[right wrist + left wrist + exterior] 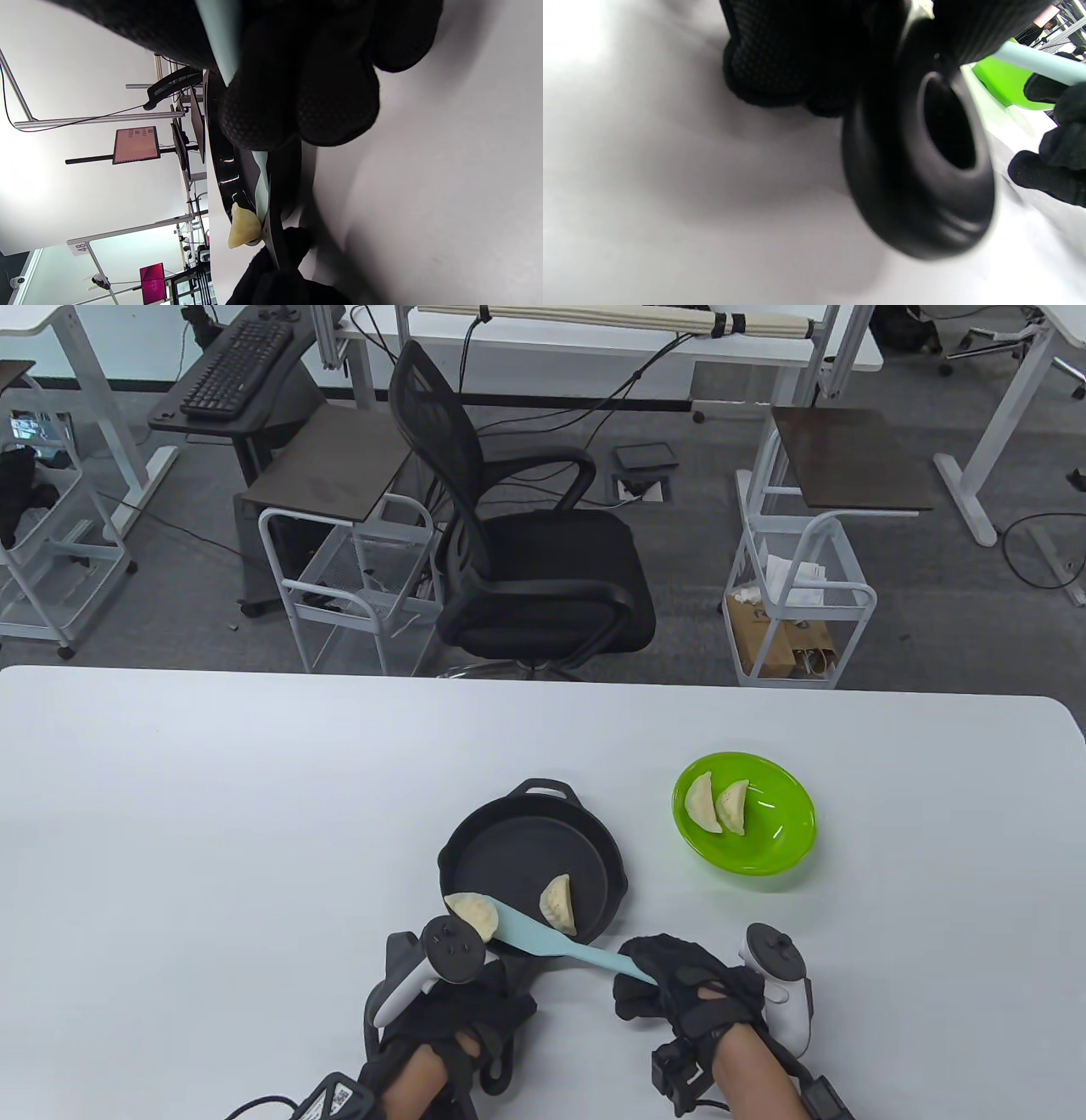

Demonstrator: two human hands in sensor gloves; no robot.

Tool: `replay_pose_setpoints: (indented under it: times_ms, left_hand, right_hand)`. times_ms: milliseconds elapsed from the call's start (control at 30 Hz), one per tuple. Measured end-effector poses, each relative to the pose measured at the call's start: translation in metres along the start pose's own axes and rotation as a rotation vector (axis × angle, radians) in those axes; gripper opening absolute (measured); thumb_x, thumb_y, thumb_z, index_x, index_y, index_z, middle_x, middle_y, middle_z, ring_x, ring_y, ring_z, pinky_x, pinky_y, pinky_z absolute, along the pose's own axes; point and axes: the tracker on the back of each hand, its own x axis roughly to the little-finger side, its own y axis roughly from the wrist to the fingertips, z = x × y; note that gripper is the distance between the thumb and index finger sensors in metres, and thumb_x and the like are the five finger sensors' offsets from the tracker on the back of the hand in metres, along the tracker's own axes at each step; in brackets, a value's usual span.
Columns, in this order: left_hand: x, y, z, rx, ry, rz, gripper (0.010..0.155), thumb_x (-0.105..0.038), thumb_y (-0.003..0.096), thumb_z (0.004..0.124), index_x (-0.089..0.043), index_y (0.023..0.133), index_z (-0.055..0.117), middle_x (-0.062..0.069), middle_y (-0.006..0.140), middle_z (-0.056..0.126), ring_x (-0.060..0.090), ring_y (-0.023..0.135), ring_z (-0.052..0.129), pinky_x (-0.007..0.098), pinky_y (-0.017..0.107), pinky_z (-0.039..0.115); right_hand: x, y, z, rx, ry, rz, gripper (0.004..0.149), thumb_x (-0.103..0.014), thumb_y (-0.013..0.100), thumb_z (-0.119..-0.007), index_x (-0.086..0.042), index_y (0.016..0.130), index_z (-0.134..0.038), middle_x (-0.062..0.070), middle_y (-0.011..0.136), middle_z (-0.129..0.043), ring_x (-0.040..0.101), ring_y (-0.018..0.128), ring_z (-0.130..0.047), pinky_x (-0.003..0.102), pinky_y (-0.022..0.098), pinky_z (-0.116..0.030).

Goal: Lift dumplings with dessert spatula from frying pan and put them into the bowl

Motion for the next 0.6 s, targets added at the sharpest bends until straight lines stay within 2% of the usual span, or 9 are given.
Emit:
replay_pose_setpoints:
  times_ms: [200,333,600]
  left_hand:
    - [0.0,0.0,0.0,0.0,0.0,0.0,0.078,-0.065,0.0458,0.075,-0.02,0.106,0.055,-0.008,0.068,0.1,0.019,0.052,0.095,0.053,0.08,0.023]
    - [0.0,0.0,0.0,0.0,0.0,0.0,0.078,-0.065,0.0458,0.075,-0.02,0.106,0.055,-0.008,0.068,0.1,0.019,0.052,0.095,0.053,0.08,0.023]
    - [0.0004,0.0,0.0,-0.001,-0.002,0.0,0.078,-0.065,0.0459,0.075,-0.02,0.106,0.056,-0.008,0.067,0.1,0.019,0.052,0.095,0.053,0.08,0.023]
  right_hand:
    - [0.0008,0.0018,-0.001,-0.014,-0.023,0.01,0.045,-0.032,0.06,-0.071,-0.001,0.094,-0.069,0.018,0.069,-0.094,0.044,0.057,-0.093,0.063,0.066,-0.06]
    - [0.0003,0.0021,-0.0008,-0.009,-0.03,0.008,0.045,-0.032,0.06,-0.071,0.0,0.092,-0.07,0.017,0.066,-0.097,0.042,0.053,-0.096,0.062,0.065,-0.064]
    - [0.0033,0.0028,-0.0021,-0.029,0.029,-0.007,0.046,-0.031,0.06,-0.071,0.0,0.093,-0.069,0.018,0.067,-0.095,0.043,0.055,-0.094,0.062,0.066,-0.062]
